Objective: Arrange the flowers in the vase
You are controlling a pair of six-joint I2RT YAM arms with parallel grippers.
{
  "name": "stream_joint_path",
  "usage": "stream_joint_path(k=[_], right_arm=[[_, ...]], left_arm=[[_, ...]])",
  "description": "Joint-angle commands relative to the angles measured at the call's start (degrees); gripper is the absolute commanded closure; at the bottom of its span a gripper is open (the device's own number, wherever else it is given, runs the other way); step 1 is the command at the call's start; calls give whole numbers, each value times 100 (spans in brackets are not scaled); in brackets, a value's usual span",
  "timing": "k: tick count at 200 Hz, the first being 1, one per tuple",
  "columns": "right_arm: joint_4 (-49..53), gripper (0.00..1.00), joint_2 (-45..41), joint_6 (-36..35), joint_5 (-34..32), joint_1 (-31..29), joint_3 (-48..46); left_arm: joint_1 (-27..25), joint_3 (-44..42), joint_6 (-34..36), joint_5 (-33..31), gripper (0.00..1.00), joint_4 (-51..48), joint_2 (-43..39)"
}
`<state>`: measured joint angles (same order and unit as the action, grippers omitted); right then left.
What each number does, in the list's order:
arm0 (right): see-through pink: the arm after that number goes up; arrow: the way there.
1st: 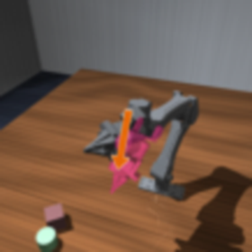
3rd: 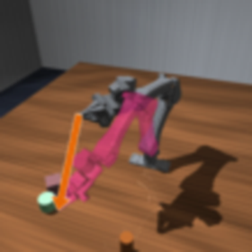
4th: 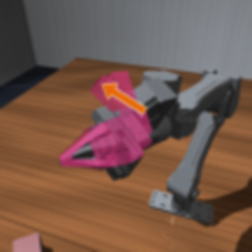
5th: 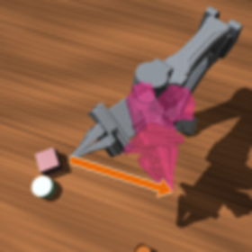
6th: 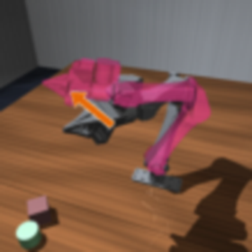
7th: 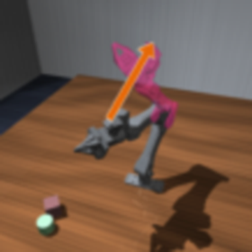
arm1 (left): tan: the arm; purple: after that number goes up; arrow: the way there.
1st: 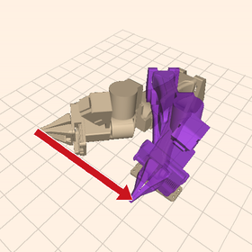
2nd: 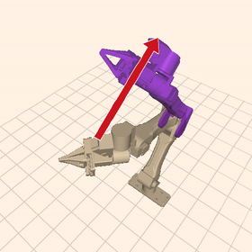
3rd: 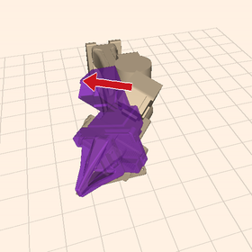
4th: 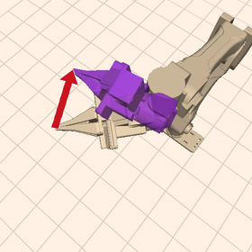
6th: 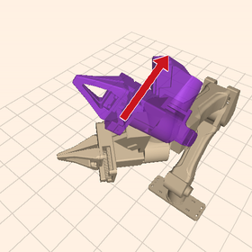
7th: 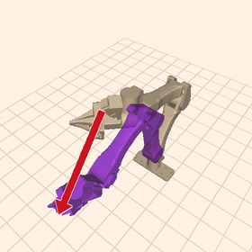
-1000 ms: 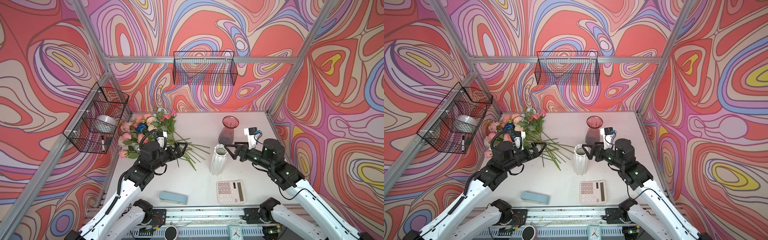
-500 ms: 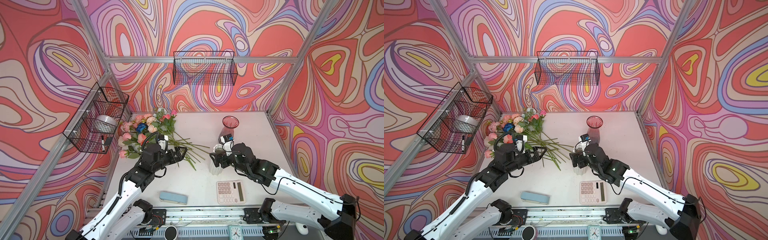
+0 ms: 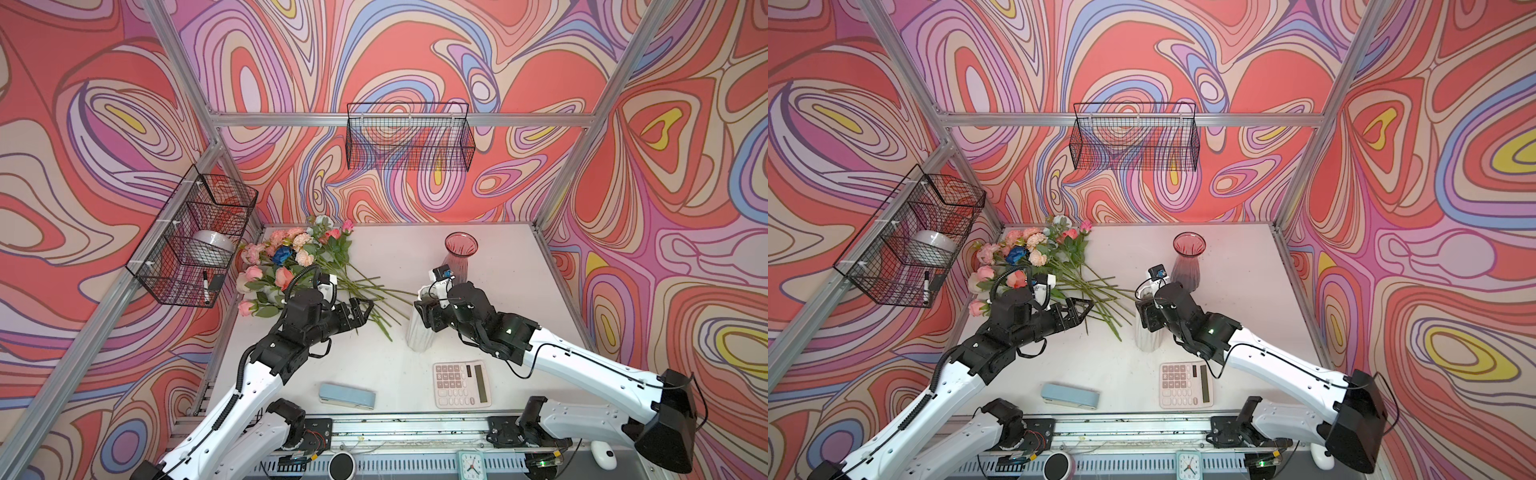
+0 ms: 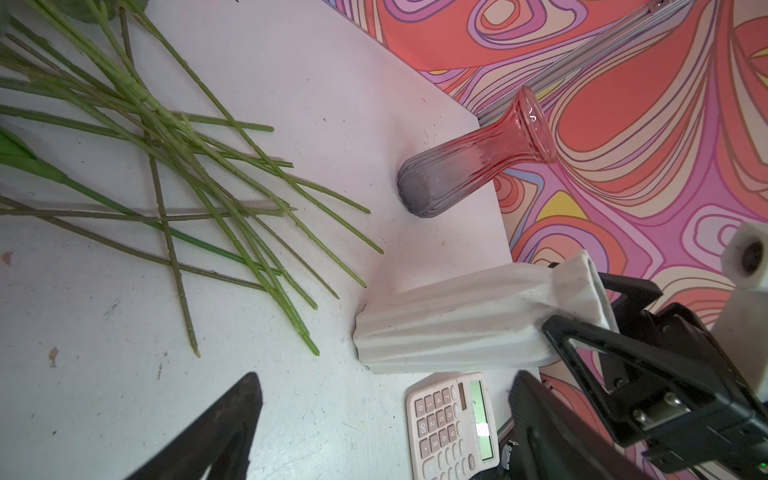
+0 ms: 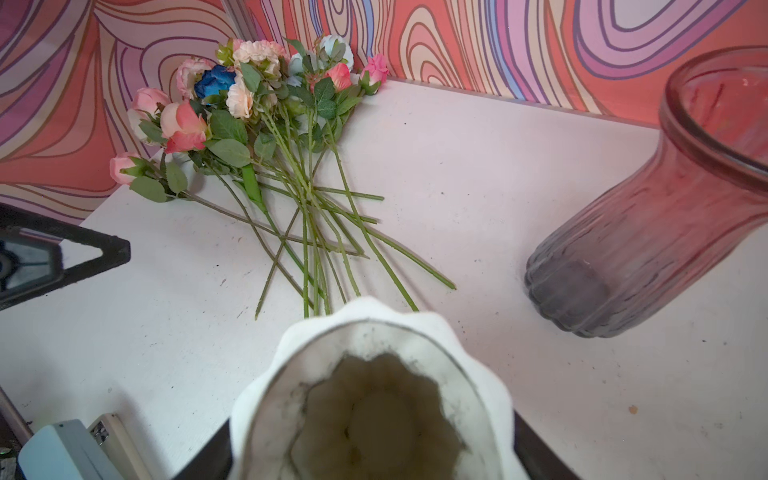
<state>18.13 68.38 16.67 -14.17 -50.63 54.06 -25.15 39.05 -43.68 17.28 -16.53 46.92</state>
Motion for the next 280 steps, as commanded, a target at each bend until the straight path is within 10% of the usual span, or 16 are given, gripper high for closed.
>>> stream_joint_path(k=[1, 95, 129, 165, 280], right_arm=[[-144, 49, 291, 33, 278, -230, 272], [-275, 50, 1305, -65, 225, -344, 883], [-138, 36, 1420, -80, 357, -343, 975], [368, 65, 1284, -181, -87, -397, 999], [638, 57, 970, -241, -319, -558, 833]], left_arm=[[-17, 250, 182, -171, 5, -355, -146], [-18, 393, 301, -383, 5, -715, -209], [-17, 420, 355, -436, 5, -858, -220], [-19, 494, 383, -529, 5, -1040, -133], [-17, 450, 421, -524, 5, -966, -86]])
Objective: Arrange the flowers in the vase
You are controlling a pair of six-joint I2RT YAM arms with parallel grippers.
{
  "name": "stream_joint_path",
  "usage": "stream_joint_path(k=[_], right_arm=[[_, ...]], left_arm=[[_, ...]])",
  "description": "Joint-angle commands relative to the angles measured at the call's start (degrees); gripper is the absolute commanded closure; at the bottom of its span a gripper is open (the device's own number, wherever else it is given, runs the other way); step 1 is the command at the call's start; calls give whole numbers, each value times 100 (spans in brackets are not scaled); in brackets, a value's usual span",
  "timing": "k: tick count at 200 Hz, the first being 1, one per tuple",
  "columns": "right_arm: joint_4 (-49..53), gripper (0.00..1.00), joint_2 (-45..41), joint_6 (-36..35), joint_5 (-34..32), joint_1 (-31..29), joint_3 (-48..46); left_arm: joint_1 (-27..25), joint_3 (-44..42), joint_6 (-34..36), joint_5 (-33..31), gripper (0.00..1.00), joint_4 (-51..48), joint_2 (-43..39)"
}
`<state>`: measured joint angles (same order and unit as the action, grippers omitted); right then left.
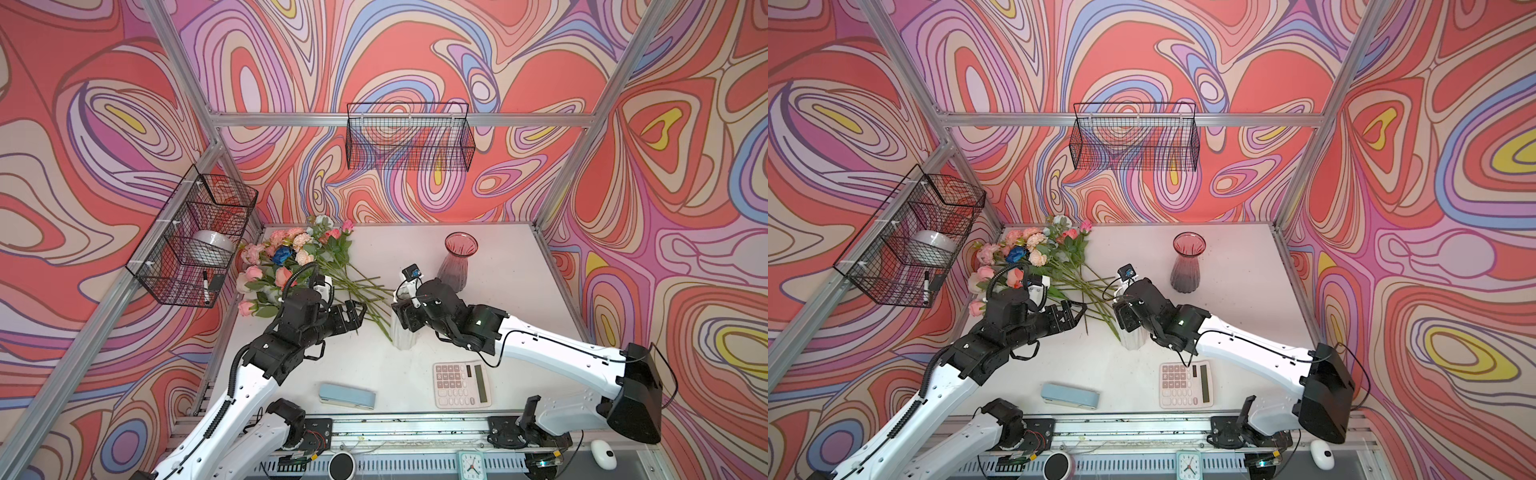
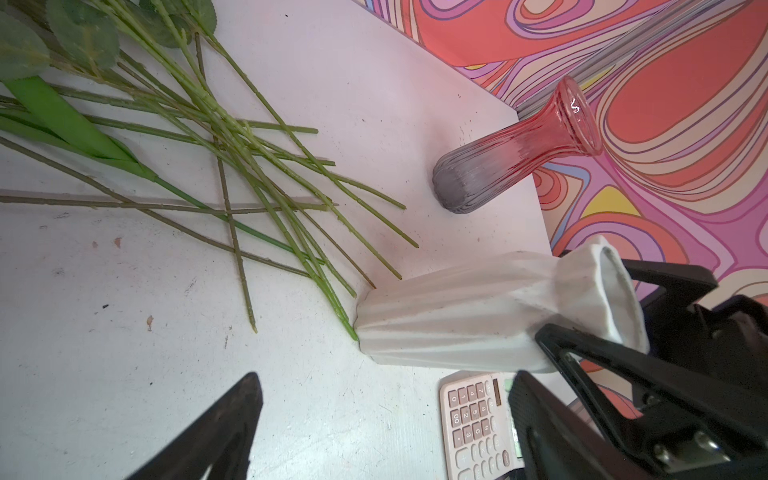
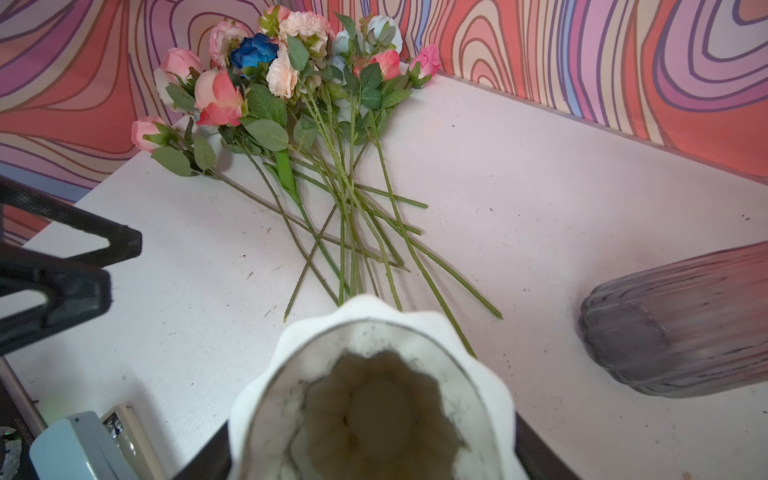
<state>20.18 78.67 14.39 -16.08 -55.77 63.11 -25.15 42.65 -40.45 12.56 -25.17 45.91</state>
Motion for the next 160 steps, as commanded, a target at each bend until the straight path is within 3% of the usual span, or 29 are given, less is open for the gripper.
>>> stream_joint_path(k=[1, 8, 24, 44, 48, 84, 105, 147, 160], right_arm=[[433, 56, -57, -14, -126, -42, -67], [451, 49, -87, -22, -128, -42, -70], [493, 21, -111, 10, -26, -40, -27], [355, 10, -130, 20, 61, -51, -50], [317, 2, -144, 20, 70, -56, -65], [-36, 2, -376, 9, 140, -55, 24], [-224, 2, -627, -47, 110, -56, 102], [-575, 6, -1473, -27, -40, -56, 55], [-581, 12, -1671, 46, -73, -56, -11]], left_arm=[[-21, 87, 94, -52, 5, -102, 14], [-17, 87, 86, -54, 5, -100, 12], [-23, 66, 70, -35, 5, -74, 35], [-18, -9, -78, -133, 5, -20, 105], [-15, -28, -114, -159, 6, 0, 118], [31, -138, -403, -519, 24, 298, 387], [181, -244, -616, -588, 29, 715, 615], [882, -198, -979, -452, 43, 1631, 1406], [1097, -77, -992, -467, 45, 1794, 1781]])
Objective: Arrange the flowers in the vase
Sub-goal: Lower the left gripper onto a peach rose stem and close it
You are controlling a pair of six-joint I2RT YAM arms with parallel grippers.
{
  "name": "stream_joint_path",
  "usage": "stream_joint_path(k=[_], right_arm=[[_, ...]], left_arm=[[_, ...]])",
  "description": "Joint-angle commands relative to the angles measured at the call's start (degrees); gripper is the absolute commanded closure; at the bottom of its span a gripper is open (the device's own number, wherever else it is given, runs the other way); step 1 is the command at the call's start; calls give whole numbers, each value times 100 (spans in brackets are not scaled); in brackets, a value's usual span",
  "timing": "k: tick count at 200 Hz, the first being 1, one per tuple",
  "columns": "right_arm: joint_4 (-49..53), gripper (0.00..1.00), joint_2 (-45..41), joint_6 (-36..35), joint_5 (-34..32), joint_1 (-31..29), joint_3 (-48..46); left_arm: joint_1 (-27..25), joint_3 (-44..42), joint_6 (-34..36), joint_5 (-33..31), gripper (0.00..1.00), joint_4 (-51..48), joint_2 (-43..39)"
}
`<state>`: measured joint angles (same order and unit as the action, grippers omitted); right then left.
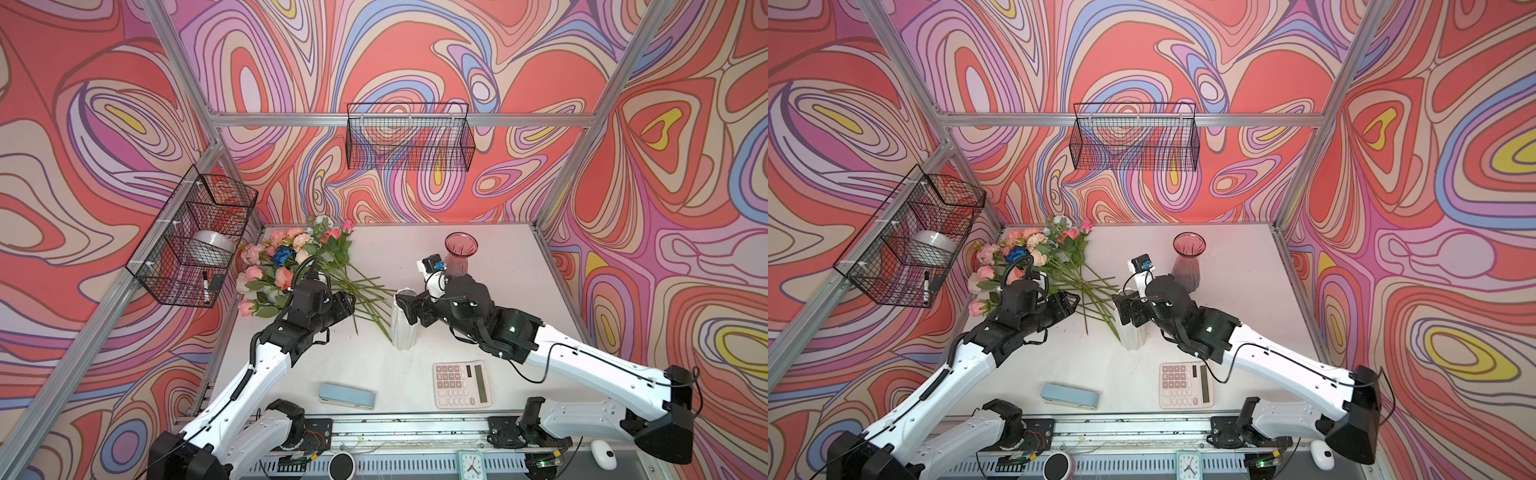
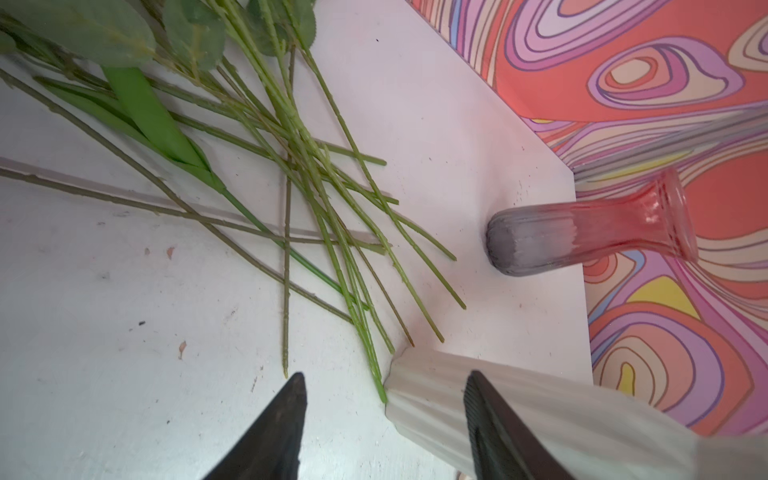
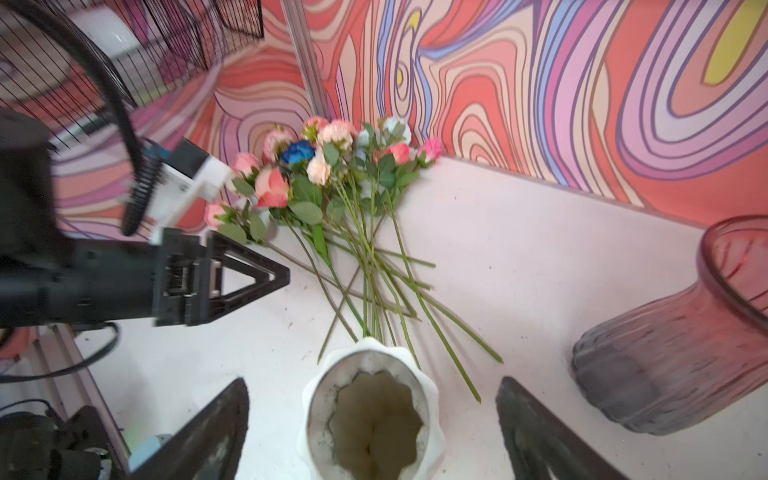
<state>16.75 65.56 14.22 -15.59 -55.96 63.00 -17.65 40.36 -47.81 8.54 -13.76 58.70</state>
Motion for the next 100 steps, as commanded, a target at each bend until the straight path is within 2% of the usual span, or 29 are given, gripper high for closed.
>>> stream_joint_path(k=[1, 45, 73, 100], right_arm=[[-240, 12, -373, 73, -120, -37, -8], [-344, 27, -818, 300, -258, -37, -455], [-296, 29, -943, 356, -315, -29, -623], [-256, 29, -1043, 367, -412, -36, -752]], left_arm=[[358, 168, -255, -72, 45, 654, 533], [834, 929, -163, -189, 53, 937, 2047], [917, 1457, -12, -151, 53, 1130, 2761], [912, 2071, 114, -443, 55, 570, 3415]])
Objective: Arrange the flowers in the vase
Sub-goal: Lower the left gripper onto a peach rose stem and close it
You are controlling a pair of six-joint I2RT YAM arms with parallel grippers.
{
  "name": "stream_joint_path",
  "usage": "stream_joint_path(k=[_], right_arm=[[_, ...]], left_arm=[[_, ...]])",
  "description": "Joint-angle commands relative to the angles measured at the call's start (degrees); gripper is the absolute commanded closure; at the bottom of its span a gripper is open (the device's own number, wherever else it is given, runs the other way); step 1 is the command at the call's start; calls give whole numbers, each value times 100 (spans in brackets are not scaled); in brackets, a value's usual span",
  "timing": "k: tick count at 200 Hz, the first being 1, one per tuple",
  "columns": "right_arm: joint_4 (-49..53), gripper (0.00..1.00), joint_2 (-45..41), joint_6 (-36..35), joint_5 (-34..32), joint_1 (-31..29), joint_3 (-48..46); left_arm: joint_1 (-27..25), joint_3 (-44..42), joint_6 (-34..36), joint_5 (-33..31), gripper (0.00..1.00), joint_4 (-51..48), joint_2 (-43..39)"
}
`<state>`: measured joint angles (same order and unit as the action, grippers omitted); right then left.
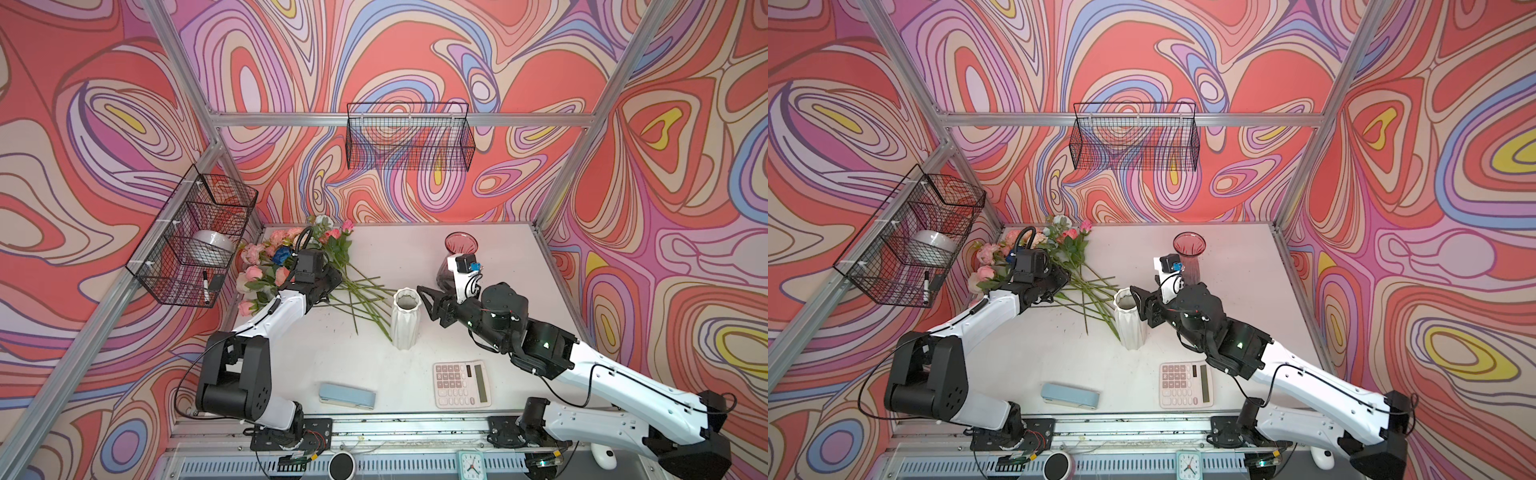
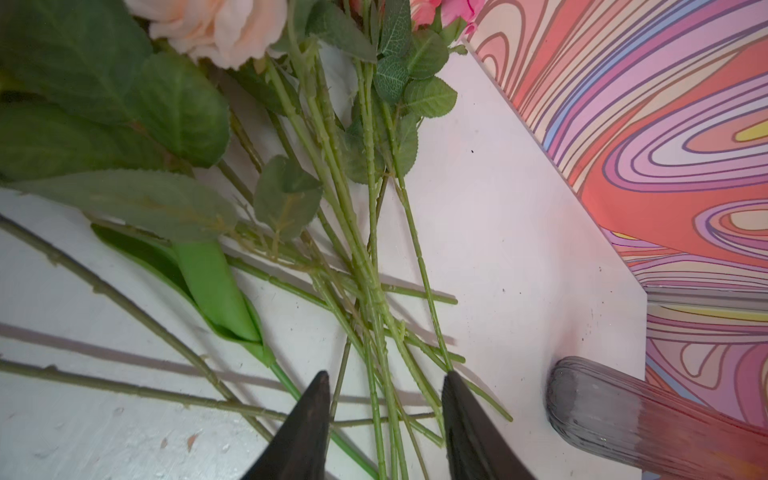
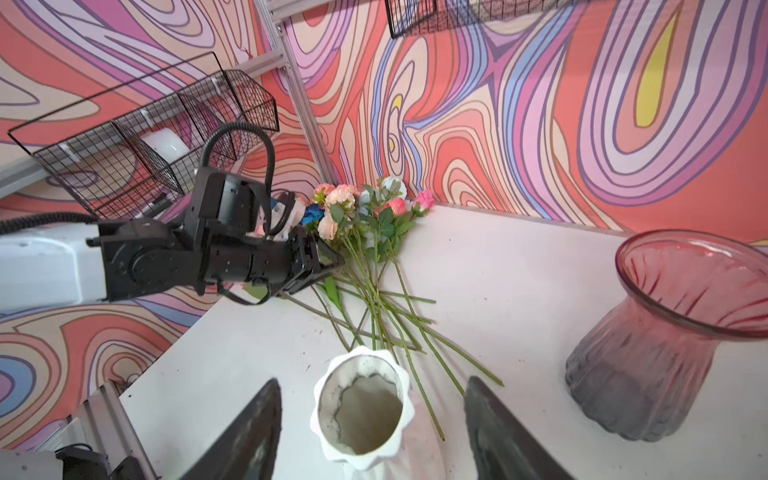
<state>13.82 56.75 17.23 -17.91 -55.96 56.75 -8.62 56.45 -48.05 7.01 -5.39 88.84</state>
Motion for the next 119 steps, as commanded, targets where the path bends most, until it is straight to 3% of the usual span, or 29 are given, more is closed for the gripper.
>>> stream_joint_path(k=[1, 27, 48, 74, 119], right_arm=[[39, 29, -168, 63, -188, -36, -128], [79, 29, -213, 43, -321, -36, -205], [78, 29, -221, 34, -390, -37, -251], [68, 29, -229, 19, -438, -37, -298], [33, 29, -191, -31, -493, -35, -329]], left_arm=[[10, 485, 142, -297, 55, -290, 430], [16, 871, 167, -458, 53, -643, 938], [10, 1072, 165, -549, 63, -779, 1260], [13, 1282, 189, -684, 66, -910, 1572], [13, 1387, 244, -878, 80, -842, 1760]])
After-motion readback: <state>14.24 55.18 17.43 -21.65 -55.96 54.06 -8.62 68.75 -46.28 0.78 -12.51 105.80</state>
